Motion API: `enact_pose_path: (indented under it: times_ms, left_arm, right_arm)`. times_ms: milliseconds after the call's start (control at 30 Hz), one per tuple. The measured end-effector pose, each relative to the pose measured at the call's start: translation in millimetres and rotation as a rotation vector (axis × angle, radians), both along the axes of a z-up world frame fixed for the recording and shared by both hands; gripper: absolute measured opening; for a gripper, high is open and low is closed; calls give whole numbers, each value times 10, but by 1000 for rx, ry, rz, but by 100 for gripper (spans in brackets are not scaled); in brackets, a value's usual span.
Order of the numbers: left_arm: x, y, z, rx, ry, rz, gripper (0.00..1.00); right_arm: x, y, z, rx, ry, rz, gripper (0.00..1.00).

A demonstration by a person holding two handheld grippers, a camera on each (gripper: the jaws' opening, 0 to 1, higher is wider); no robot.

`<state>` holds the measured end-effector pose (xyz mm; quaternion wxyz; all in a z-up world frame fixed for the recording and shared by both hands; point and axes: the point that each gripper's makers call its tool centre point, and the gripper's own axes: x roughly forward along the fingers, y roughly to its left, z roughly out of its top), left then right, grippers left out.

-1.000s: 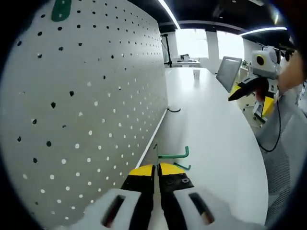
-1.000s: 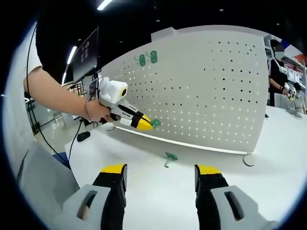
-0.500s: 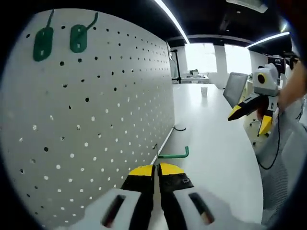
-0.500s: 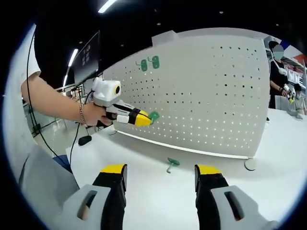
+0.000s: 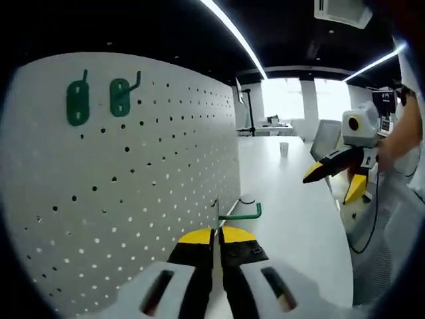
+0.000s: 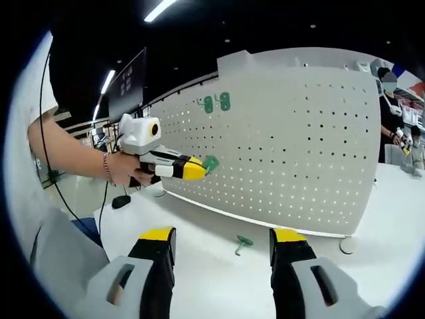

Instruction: Insert the hook assembly into the mounting plate slot until the hook locks in place.

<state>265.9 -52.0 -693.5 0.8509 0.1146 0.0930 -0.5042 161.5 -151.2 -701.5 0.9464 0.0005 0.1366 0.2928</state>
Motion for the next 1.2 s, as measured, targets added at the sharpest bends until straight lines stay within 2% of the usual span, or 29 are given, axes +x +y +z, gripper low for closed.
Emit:
enact_pose_path:
  times_ms: [300,500,567,767,833,1000,1200]
  left_arm:
    - [-86,28,281,-81,-34,29,3]
    - [-206,46,506,-162,-53,45,3]
    - [-226,56,594,-210,-45,63,3]
    - [-295,87,682,-244,-47,82,3]
    - [-315,116,755,-284,-40,104,3]
    - [-408,155,847,-307,-56,116,3]
    - [-447,282,946,-367,-53,166,3]
  right_arm:
    - [25,90,101,2,-24,20,55]
    - [31,109,134,6,-33,24,55]
    - [31,122,147,6,-36,27,55]
    - [39,152,180,8,-43,34,54]
    - [42,151,195,10,-47,33,54]
    - [43,155,199,12,-47,32,54]
    - [45,150,184,12,-46,31,54]
